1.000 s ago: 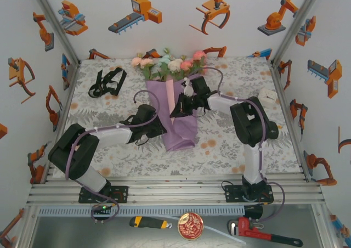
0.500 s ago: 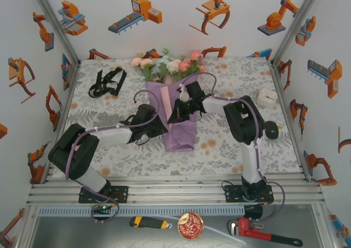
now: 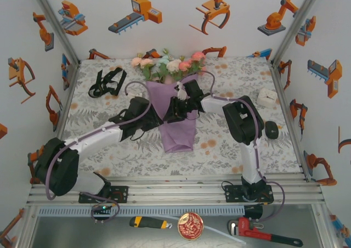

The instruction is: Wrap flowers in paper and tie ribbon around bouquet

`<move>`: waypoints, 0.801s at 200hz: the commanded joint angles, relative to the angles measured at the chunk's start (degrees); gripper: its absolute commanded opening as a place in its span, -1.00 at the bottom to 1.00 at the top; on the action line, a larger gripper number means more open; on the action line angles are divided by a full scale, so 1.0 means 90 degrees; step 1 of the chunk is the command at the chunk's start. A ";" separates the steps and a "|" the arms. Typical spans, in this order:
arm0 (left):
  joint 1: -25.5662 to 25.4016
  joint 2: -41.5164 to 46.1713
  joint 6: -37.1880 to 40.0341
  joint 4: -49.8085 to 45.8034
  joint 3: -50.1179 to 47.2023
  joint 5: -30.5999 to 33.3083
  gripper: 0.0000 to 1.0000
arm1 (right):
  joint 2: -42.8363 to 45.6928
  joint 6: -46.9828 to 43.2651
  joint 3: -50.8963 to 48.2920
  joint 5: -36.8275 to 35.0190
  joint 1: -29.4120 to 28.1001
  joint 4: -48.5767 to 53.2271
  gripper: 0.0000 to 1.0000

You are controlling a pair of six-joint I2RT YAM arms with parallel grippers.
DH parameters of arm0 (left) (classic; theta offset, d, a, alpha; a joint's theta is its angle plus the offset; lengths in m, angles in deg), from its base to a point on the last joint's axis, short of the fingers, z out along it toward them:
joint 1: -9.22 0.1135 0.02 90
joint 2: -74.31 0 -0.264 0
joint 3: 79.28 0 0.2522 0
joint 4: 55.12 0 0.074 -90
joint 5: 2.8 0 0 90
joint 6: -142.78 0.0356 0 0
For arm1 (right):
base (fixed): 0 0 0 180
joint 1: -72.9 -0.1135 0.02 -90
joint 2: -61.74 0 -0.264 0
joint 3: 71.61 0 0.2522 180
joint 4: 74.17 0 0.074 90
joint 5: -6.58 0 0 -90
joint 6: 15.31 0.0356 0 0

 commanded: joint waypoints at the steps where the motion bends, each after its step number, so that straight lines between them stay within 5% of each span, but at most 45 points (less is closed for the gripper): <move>1: 0.0243 -0.0005 0.0027 -0.0343 0.0321 0.0047 -0.12 | 0.0048 -0.0017 -0.0172 0.0087 -0.0044 -0.0202 -0.16; 84: 0.1117 -0.2163 0.0262 0.0234 0.1602 -0.0428 -0.03 | 0.0205 -0.0046 -0.0170 0.0151 -0.0044 -0.0198 -0.15; 160: 0.1581 -0.2895 0.0488 0.0529 0.2044 -0.0735 -0.10 | 0.0381 -0.0057 -0.0123 0.0158 -0.0044 -0.0145 -0.15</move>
